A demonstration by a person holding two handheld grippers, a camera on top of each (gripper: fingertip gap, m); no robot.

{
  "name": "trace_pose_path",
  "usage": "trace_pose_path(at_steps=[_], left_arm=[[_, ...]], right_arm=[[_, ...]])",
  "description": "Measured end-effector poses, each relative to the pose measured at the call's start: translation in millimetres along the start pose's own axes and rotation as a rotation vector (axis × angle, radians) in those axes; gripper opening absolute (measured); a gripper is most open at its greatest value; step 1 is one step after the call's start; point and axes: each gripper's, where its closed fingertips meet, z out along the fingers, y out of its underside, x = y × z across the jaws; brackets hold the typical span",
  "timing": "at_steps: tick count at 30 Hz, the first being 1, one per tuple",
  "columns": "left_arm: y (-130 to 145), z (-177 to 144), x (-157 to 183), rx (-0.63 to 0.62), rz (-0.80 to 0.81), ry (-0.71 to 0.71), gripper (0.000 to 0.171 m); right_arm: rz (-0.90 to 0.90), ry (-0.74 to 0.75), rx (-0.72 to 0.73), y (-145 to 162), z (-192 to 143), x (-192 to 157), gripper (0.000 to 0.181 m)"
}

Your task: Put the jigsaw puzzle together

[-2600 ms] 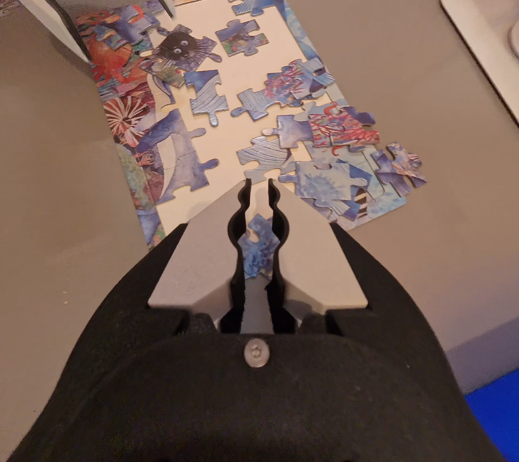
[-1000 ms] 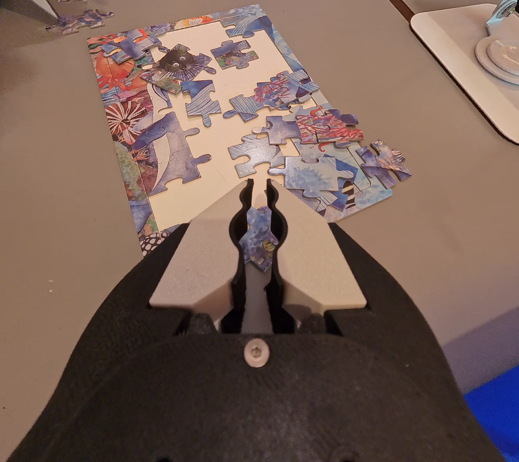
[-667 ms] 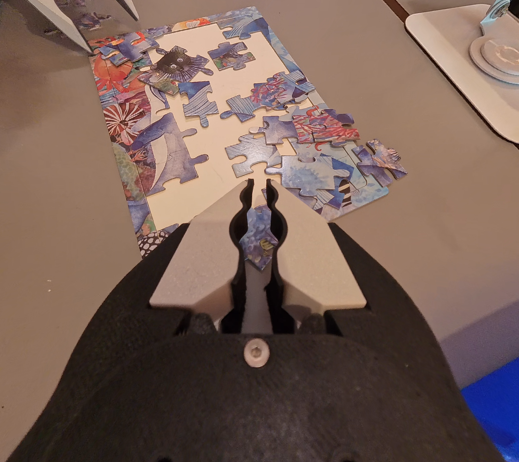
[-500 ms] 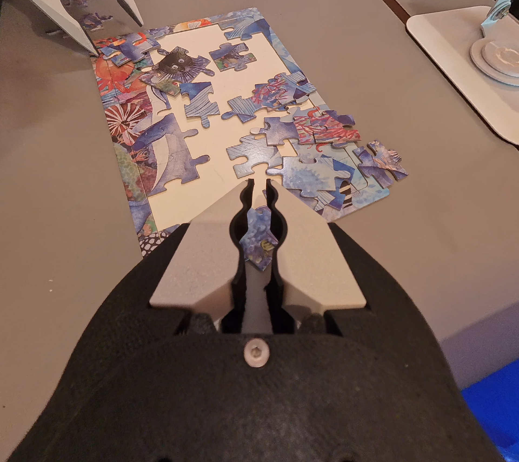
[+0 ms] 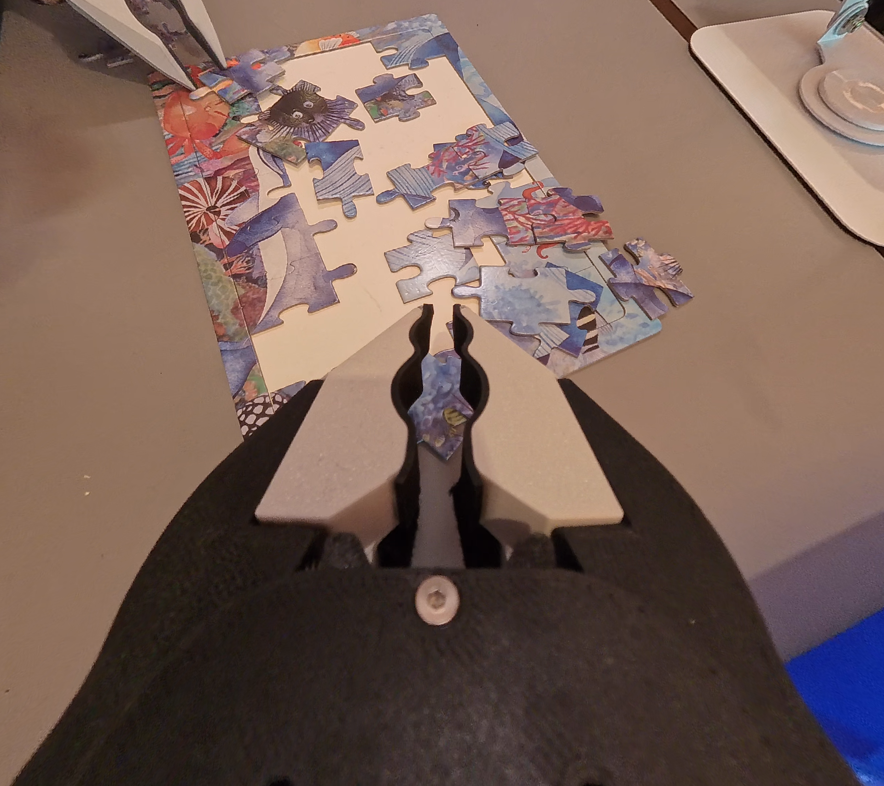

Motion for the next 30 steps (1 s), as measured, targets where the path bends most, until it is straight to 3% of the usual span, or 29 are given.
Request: trace_pose_path(at_steps=[3,6,14,18,21,30], left_arm=[[0.2,-2.7,-3.5,0.0,0.009,-0.026,0.018],[-2.9,-10.1,-9.9,0.011,-0.001,-0.035,0.041],[1.0,-2.8,-18.5,-0.014,-0.012,-0.023,0.058],[-0.2,2.2,-15.5,0.002,-0.031,0.009,0.057],[-1.2,3.2,-11.0,0.01,-0.035,0.031,0.046],[-1.8,1.6,-5.9,0.03,-0.015,0.023,0.045]], right_arm=[[0.001,0.001,0.0,0.1,-0.4,0.4,0.007],[0.001,0.0,0.002,-0.1,-0.5,0.2,0.006],[0.003,-0.005,-0.001,1.3,0.3,-0.2,0.006],[0.008,-0.01,-0.005,3.2,1.5,-0.2,0.006],[0.009,-0.014,-0.009,4.4,2.7,-0.6,0.006],[0.014,-0.015,-0.008,5.1,2.5,0.0,0.006]])
